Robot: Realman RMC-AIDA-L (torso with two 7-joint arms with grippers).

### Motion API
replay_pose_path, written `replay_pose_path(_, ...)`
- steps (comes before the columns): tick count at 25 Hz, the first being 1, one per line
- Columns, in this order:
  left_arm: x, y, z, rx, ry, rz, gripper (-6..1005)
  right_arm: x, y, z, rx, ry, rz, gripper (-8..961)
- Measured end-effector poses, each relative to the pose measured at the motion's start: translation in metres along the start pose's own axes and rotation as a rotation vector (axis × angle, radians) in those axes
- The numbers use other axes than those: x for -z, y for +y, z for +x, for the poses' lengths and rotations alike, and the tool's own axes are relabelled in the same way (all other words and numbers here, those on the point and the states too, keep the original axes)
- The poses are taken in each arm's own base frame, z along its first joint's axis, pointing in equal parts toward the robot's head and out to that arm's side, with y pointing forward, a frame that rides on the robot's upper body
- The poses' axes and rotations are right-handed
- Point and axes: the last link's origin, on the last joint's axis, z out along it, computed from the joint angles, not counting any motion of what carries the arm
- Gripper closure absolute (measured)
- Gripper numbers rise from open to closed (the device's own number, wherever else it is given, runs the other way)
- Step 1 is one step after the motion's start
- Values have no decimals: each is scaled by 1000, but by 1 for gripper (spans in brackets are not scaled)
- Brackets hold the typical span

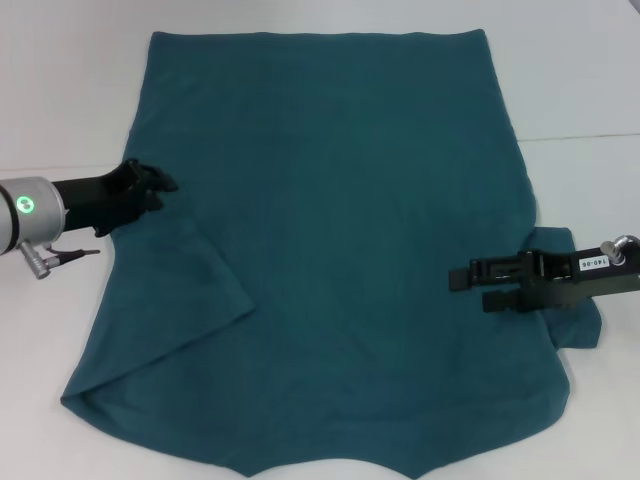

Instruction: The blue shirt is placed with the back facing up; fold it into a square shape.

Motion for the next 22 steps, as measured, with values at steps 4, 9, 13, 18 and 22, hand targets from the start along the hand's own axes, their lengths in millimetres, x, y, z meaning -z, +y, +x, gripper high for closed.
replay_pose_path(4, 16, -3, -2, -1, -29, -64, 684, 0, 0, -1, 8, -5, -1, 83)
replay_pose_path(9, 60, -10, -20, -64, -111, -240, 519, 0, 0, -3, 45, -21, 4, 83)
replay_pose_path(13, 90, -16, -37, -144, -184, -327, 362, -2, 2, -6, 69, -50, -5, 84)
replay_pose_path(18, 123, -21, -71, -362, -267, -467, 215, -4, 8, -9, 105, -61, -37, 85)
replay_pose_path(22, 129, -27, -93, -474, -285, -527, 217, 0, 11, -7, 124, -32, -50, 86)
